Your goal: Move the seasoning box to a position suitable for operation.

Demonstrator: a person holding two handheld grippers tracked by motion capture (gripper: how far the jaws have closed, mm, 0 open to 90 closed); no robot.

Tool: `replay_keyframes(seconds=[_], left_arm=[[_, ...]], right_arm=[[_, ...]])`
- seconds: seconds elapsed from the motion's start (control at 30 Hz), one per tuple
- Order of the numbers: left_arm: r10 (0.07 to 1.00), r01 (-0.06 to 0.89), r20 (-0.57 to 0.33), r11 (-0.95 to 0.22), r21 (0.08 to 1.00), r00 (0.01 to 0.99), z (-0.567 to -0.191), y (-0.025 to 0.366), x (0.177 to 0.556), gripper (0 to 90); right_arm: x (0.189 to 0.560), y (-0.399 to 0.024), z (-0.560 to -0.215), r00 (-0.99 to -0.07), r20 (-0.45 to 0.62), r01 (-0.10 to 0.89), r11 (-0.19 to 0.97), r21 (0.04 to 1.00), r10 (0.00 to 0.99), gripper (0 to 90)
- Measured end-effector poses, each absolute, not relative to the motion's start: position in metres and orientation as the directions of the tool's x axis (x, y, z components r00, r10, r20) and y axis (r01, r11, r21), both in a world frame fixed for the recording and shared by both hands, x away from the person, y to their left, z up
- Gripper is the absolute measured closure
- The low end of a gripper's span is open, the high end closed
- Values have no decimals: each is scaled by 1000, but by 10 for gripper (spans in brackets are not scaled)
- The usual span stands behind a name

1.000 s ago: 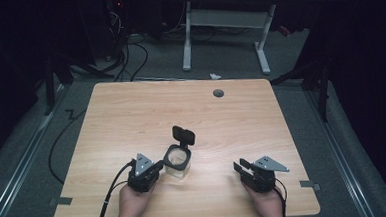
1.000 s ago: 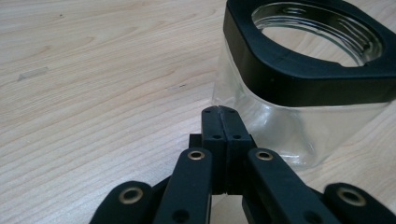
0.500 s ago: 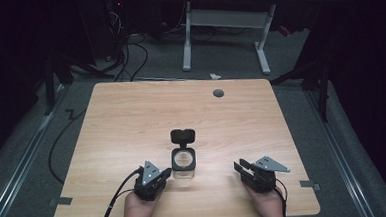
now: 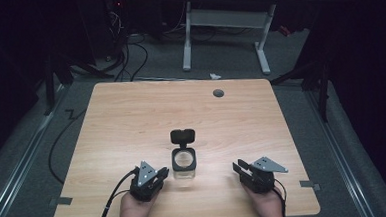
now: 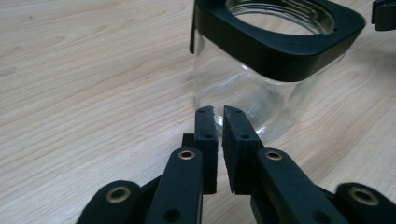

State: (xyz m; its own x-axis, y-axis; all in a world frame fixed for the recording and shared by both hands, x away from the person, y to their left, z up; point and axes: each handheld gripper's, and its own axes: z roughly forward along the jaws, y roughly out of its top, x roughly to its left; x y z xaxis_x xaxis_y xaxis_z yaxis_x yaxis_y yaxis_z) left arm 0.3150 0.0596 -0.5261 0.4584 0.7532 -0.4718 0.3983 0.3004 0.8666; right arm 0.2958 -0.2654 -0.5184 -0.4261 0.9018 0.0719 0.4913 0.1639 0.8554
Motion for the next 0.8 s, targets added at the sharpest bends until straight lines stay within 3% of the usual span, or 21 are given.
replay_keyframes(seconds=[0.2, 0.5, 0.67, 0.8], left_arm=[[757, 390, -471, 306, 868, 453, -525, 64, 321, 813], [745, 392, -471, 301, 870, 473, -531, 63, 317, 838], [724, 385, -475, 306, 871, 500, -525, 67, 306, 866], [721, 385, -474, 303, 872, 505, -524, 68, 300, 878]], right_arm=[[295, -258, -514, -410, 61, 488, 162, 858, 910, 677], [296, -238, -506, -425, 35, 466, 186, 865, 904, 768], [308, -226, -506, -452, 17, 464, 219, 858, 892, 886], [313, -218, -504, -465, 17, 466, 228, 855, 885, 900]])
